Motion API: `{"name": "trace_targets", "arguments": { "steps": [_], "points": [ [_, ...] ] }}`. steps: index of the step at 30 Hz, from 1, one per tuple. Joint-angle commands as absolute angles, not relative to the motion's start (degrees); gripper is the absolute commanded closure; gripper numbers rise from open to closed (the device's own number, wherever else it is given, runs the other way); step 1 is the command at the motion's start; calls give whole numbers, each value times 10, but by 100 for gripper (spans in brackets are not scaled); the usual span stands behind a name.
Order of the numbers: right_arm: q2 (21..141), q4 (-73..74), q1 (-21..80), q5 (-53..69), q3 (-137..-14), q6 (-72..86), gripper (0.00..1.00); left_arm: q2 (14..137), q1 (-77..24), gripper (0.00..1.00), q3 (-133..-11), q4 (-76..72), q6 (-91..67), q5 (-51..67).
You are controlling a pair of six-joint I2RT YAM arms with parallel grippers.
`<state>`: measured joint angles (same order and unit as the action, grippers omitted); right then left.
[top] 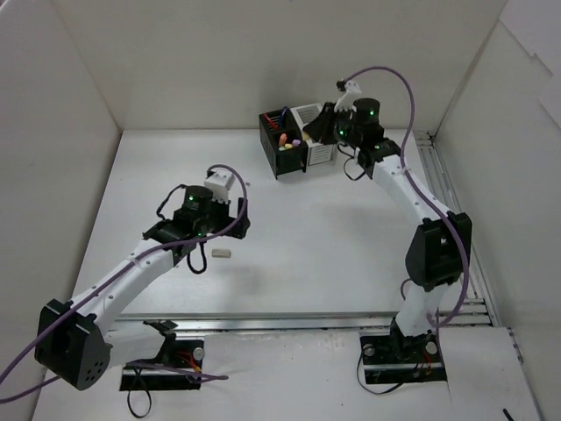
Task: Sort the stationery into containers
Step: Place the stationery in the storage box, then pick up the stationery from the center of the board.
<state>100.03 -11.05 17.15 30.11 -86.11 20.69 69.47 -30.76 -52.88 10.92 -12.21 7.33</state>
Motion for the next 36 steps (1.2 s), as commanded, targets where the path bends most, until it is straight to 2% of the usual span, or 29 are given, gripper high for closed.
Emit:
{"name": "trace_targets", "arguments": {
  "steps": [1,6,12,16,21,22,24,25,27,32,36],
  "points": [
    [1076,-108,155,200,-972,124,100,651,-259,0,-503,150,-239,43],
    [1206,-129,144,157,-1174,82,100,633,-193,0,-454,156,-253,101],
    [1387,-183,146,55,-1392,34,100,671,-173,0,-459,178,-235,106],
    [1485,-283,149,9,-1453,7,100,704,-154,0,-454,171,-234,131],
    [1566,-311,151,16,-1526,11,100,727,-129,0,-445,157,-251,166],
    [1567,-319,152,17,-1521,15,95,727,-129,0,-444,157,-256,167],
    [1564,-321,154,11,-1510,18,74,726,-124,0,-444,160,-258,169],
    [1559,-319,153,4,-1504,17,52,724,-124,0,-442,160,-258,170],
    [1531,-316,153,4,-1479,10,39,715,-124,0,-437,162,-258,174],
    [1422,-322,159,25,-1370,-15,27,696,-124,0,-425,175,-289,171],
    [1289,-330,176,32,-1261,-65,18,695,-124,0,-415,209,-340,152]
  ]
}}
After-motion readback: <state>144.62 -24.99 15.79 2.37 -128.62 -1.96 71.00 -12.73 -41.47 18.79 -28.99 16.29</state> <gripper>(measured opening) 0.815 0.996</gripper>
